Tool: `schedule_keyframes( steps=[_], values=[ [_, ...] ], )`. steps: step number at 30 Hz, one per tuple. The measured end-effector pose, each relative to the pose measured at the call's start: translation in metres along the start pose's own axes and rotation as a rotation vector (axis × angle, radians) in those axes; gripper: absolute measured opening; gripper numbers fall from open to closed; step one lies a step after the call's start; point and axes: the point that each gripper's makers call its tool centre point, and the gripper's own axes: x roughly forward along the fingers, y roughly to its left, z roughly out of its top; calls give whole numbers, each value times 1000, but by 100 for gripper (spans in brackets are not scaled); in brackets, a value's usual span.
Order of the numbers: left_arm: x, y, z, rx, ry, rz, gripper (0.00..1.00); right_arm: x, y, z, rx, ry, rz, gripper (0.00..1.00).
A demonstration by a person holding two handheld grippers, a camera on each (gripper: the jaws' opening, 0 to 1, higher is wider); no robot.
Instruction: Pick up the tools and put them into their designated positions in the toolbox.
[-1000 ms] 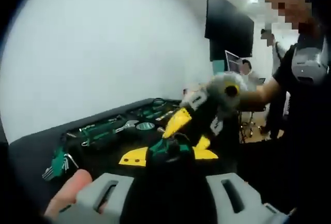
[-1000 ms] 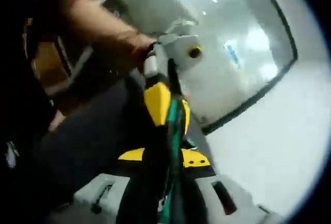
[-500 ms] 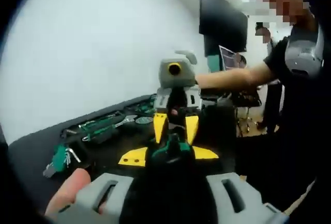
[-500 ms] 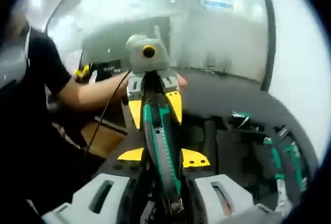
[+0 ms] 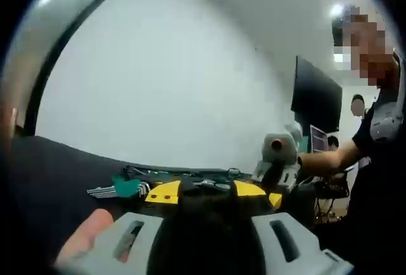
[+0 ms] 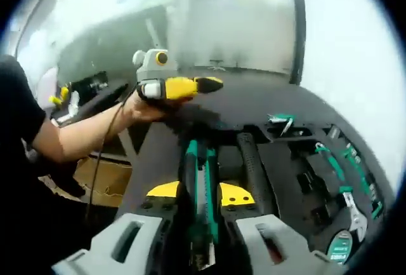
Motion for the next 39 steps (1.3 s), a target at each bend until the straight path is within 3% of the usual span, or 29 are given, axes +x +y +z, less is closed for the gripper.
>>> schedule_keyframes(
  steps=[1,3,4,8,10,12,14,16,17,18,20,24,26,28,31,35,38,39],
  values=[
    [3,-3,-5,10,25,-10,25,5,-5,-5,-39,42,-26,8],
    [8,-5,-15,25,72,-3,25,8,1,2,-180,30,-38,9],
    [9,-5,-21,48,107,3,25,9,2,1,-159,34,-35,9],
    [12,-9,-30,74,177,0,23,2,-10,4,32,-36,30,8],
    [13,-6,-30,93,233,44,11,-10,-23,15,112,-112,17,8],
    [21,-12,-20,91,239,43,7,-21,-40,22,264,-164,-10,8],
    [23,-18,-28,115,342,30,6,-24,-46,20,344,-168,-21,5],
    [20,-29,-47,154,501,-6,3,-20,-42,18,337,-169,-13,0],
    [18,-28,-56,170,583,12,3,-17,-39,18,346,-168,-22,0],
    [18,-25,-61,194,618,22,3,-13,-36,17,339,-163,-22,0],
    [22,-24,-54,199,583,19,3,-7,-30,16,301,-151,-12,0],
    [18,-19,-54,166,613,54,0,7,-21,6,143,-74,-37,0],
    [15,-20,-55,208,637,49,0,7,-24,5,173,-84,-60,0],
    [15,-20,-54,204,644,57,0,7,-25,1,274,-78,-55,0],
    [16,-19,-56,191,656,53,0,7,-19,1,227,-97,-59,0],
    [17,-18,-59,166,668,36,0,7,-18,3,68,-92,-117,0],
    [17,-21,-61,173,670,30,0,8,-17,2,83,-88,-125,0],
    [18,-23,-64,188,682,17,0,13,-11,-8,85,-29,-100,0]
  ],
)
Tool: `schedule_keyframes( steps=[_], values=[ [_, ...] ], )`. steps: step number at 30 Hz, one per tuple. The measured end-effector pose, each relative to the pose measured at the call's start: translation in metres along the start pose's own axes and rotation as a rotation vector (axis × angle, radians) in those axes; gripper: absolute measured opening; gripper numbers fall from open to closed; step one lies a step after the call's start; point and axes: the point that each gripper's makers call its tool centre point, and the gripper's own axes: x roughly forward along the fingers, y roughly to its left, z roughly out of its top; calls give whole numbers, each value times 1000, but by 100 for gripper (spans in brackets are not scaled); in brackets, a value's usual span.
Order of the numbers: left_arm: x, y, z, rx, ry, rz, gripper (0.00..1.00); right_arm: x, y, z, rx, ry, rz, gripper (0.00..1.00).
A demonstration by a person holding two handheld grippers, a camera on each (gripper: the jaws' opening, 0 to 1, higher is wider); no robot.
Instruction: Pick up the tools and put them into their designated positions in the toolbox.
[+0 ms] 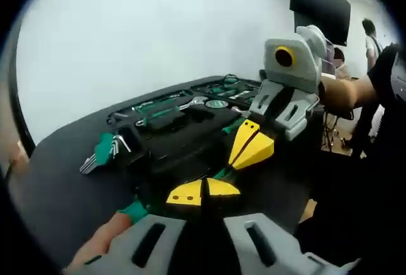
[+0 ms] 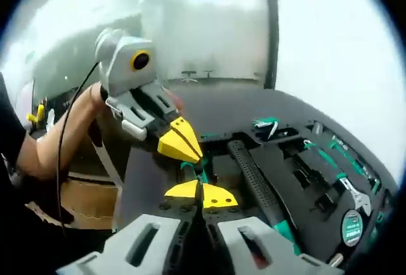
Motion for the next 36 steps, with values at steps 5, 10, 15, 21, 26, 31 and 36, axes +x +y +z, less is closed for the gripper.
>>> schedule_keyframes(
  steps=[5,10,15,21,26,31,36],
  values=[
    [3,0,-5,18,-5,-2,0,2,-2,5,37,-38,-35,0],
    [-2,14,-2,83,9,91,0,-14,-17,19,50,-61,1,0],
    [-12,30,1,52,-60,137,0,-47,-56,32,144,-74,-57,0],
    [-1,16,-7,-47,-24,128,0,-28,-16,-9,-46,-1,-1,0],
    [1,24,-9,-33,-36,107,0,-27,-13,-8,-21,-18,-59,0],
    [-1,26,-7,-63,-84,100,0,-27,-19,-9,-54,-39,-78,0],
    [-13,44,24,-98,-363,146,7,-124,-79,51,134,-503,-223,0]
  ],
)
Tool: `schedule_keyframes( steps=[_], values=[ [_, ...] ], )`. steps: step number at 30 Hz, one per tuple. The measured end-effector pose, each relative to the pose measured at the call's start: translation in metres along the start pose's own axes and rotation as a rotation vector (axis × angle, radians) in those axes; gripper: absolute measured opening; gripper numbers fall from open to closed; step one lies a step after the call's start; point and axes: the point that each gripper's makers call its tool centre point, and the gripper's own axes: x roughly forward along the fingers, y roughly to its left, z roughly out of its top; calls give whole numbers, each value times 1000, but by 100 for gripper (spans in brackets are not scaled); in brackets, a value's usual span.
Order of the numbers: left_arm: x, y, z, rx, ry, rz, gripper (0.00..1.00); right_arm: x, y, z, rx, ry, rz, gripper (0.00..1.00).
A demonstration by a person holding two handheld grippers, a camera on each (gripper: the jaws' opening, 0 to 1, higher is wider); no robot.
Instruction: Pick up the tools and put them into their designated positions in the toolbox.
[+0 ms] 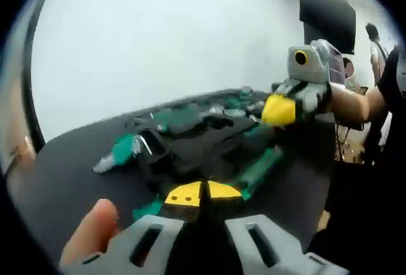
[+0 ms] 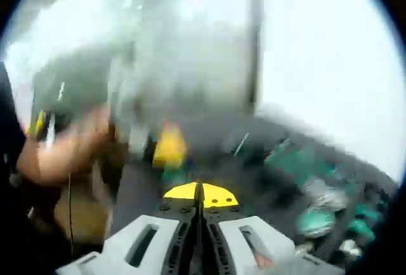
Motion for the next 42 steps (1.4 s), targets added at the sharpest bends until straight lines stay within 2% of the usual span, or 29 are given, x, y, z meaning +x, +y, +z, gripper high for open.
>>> schedule_keyframes(
  steps=[1,2,3,5,7,8,9,10,11,12,13,14,15,17,19,23,25,27,33,35,36,38,39,40,42],
  values=[
    [-4,6,15,-72,-116,11,7,-18,-18,20,-5,-84,-70,0],
    [-9,12,30,-154,-228,12,7,-38,-33,34,-46,-144,-147,2],
    [-16,22,43,-249,-332,29,8,-56,-48,42,-124,-189,-218,4],
    [-22,35,51,-352,-425,75,8,-91,-71,44,-313,-236,-385,6],
    [-21,40,48,-372,-480,106,8,-112,-76,31,-426,-226,-484,6],
    [-18,40,38,-374,-455,109,8,-117,-82,23,-485,-213,-520,6],
    [-18,48,28,-368,-390,155,8,-123,-81,16,-563,-208,-551,6],
    [-22,51,31,-336,-410,184,8,-127,-84,9,-601,-171,-588,6],
    [-25,53,34,-348,-448,199,9,-129,-72,18,-676,-212,-611,6],
    [-24,53,27,-374,-421,204,9,-129,-60,25,-723,-273,-622,6],
    [-24,56,17,-382,-370,223,9,-128,-55,22,-760,-277,-651,6],
    [-23,57,13,-370,-353,226,9,-130,-59,19,-820,-235,-696,6],
    [-22,60,14,-372,-361,222,9,-123,-56,14,-904,-176,-696,6],
    [-22,62,13,-417,-364,214,11,-115,-50,10,-935,-159,-676,6],
    [-22,61,11,-419,-359,228,13,-113,-54,6,-993,-132,-684,6],
    [-20,61,7,-408,-332,261,13,-108,-53,-4,-1023,-78,-660,6],
    [-17,60,3,-404,-304,269,13,-108,-49,-1,-1074,-87,-662,6],
    [-14,62,-1,-398,-279,277,13,-109,-48,2,-1089,-91,-670,6],
    [-9,72,-12,-385,-223,301,23,-118,-47,10,-1087,-118,-695,6],
    [-11,84,-13,-331,-213,373,32,-123,-45,15,-1091,-145,-705,6],
    [-12,89,-13,-283,-204,405,36,-127,-40,22,-1090,-191,-713,6],
    [-13,96,-10,-187,-188,435,38,-130,-39,25,-1088,-206,-717,6],
    [-15,103,-8,-140,-178,480,38,-130,-41,24,-1080,-204,-716,6],
    [-15,110,-8,-64,-144,517,38,-128,-44,22,-1073,-186,-720,6],
    [-7,114,-12,210,14,534,38,-127,-47,20,-1073,-168,-725,6]
  ],
)
